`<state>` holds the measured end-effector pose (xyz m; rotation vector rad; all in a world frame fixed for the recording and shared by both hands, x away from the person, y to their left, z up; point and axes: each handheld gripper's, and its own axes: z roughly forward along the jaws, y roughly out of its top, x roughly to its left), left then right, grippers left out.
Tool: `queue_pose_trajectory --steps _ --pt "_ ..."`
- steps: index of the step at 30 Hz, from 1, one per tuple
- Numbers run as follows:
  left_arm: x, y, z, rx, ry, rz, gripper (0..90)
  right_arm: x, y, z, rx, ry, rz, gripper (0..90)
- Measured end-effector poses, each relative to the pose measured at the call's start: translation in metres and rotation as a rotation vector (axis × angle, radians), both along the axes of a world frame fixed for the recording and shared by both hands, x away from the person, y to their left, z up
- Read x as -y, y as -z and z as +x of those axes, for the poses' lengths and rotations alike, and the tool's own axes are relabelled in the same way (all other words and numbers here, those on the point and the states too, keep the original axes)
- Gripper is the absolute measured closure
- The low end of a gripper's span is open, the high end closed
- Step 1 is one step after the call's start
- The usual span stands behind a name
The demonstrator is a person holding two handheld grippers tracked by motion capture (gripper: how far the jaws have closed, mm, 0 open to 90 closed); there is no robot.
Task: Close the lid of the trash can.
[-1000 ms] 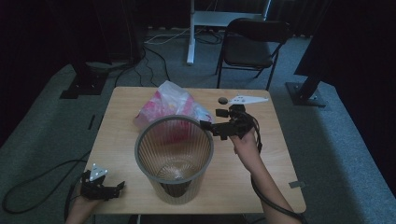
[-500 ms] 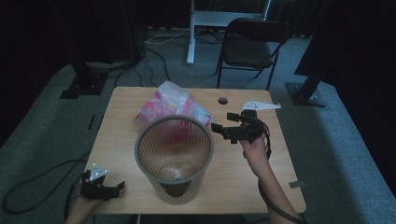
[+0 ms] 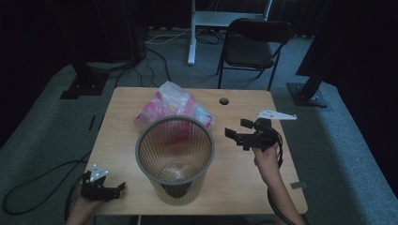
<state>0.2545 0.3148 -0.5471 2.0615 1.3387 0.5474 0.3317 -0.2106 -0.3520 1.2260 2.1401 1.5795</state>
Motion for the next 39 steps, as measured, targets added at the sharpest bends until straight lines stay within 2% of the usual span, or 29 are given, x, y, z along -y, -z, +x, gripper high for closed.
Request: queue_pose_trajectory --steps 12,25,30,36,39 --pt "0.000 0.000 0.000 0.000 0.000 0.000 0.1 0.019 0.020 -0.013 -0.014 0.052 -0.014 12.7" --pt "0.000 0.000 0.000 0.000 0.000 0.000 0.1 0.039 0.039 -0.025 -0.022 0.106 0.003 12.6" --pt "0.000 0.000 0.000 0.000 0.000 0.000 0.1 0.048 0.054 -0.027 -0.044 0.136 0.011 12.7" --pt "0.000 0.000 0.000 0.000 0.000 0.000 0.1 0.056 0.065 -0.030 -0.048 0.162 0.013 12.7" --pt "0.000 0.000 0.000 0.000 0.000 0.000 0.1 0.064 0.076 -0.033 -0.061 0.187 0.015 12.6"
